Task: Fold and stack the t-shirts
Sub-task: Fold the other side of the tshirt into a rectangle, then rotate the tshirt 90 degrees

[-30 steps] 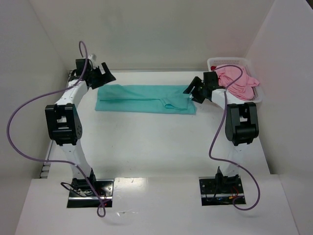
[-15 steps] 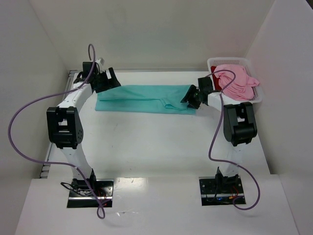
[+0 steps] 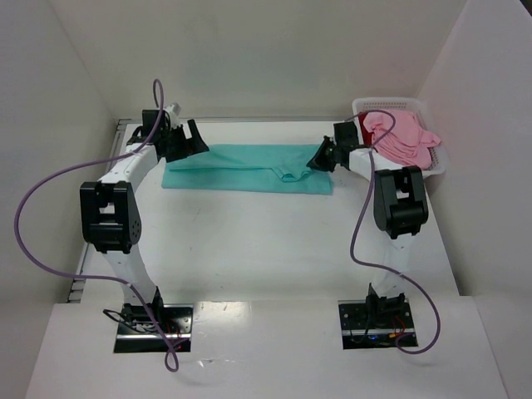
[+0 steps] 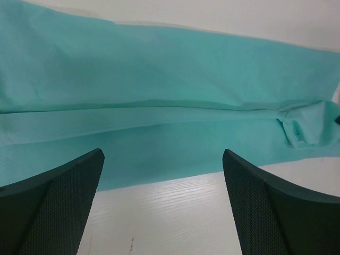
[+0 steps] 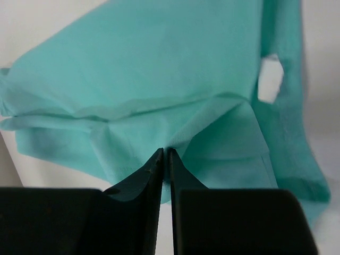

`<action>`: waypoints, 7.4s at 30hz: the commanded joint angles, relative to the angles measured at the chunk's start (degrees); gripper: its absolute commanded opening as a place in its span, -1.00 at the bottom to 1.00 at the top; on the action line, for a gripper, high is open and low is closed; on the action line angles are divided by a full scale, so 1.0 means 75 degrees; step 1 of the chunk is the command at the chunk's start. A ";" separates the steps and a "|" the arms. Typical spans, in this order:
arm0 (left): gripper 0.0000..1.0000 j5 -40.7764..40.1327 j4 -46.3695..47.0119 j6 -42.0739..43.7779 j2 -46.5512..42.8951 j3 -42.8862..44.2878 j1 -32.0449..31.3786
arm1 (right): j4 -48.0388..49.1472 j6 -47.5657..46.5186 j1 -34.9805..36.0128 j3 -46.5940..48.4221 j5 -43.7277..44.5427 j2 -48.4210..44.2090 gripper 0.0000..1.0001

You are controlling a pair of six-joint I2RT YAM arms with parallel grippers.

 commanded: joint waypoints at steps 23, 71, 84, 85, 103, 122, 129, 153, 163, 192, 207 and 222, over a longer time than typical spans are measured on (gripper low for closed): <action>1.00 0.0781 0.0176 0.0786 0.0166 0.0126 -0.0428 | 0.0478 0.0748 -0.0056 0.2051 0.1162 0.0802 -0.34; 1.00 0.0970 -0.2499 0.8298 0.1572 0.2635 0.0004 | -0.0468 -0.0553 0.0400 -0.0564 0.1303 -0.1696 0.15; 1.00 0.1227 -0.1863 0.9808 0.1993 0.1849 0.0075 | -0.0750 -0.0623 0.0400 -0.0564 0.1303 -0.1918 0.17; 1.00 0.1157 -0.1864 0.9879 0.2075 0.1779 0.0075 | -0.0750 -0.0623 0.0400 -0.0564 0.1303 -0.1988 0.20; 1.00 0.1063 -0.1980 0.9387 0.3084 0.2516 0.0075 | -0.0821 -0.0412 0.0400 -0.0775 0.1373 -0.2352 0.48; 1.00 0.0546 -0.3129 0.7549 0.2170 0.1169 -0.0474 | -0.0668 -0.0914 0.0400 0.0443 0.1150 -0.1673 0.82; 1.00 0.0196 -0.2930 0.6261 0.1222 0.0070 -0.1377 | -0.0786 -0.0986 0.0330 0.0925 0.1150 -0.1625 0.90; 1.00 0.0113 -0.1958 0.1290 -0.0936 -0.3330 -0.4635 | -0.1008 -0.0436 0.0248 -0.0376 0.2181 -0.1790 0.90; 1.00 -0.0320 -0.1513 0.0142 -0.1708 -0.3823 -0.5759 | -0.1371 -0.0506 0.0716 0.0654 0.2778 -0.0256 0.90; 1.00 -0.1093 -0.0258 -0.1523 -0.1111 -0.3484 -0.7693 | -0.1512 -0.0705 0.2333 0.4182 0.2148 0.2675 0.90; 1.00 -0.2534 -0.1170 -0.2097 -0.1813 -0.3179 -0.7694 | -0.1747 -0.0939 0.2626 0.5296 0.2205 0.2619 0.87; 1.00 -0.5008 -0.2075 -0.3715 -0.5657 -0.3728 -0.7272 | -0.1137 -0.1349 0.2181 0.2872 0.2299 -0.0509 1.00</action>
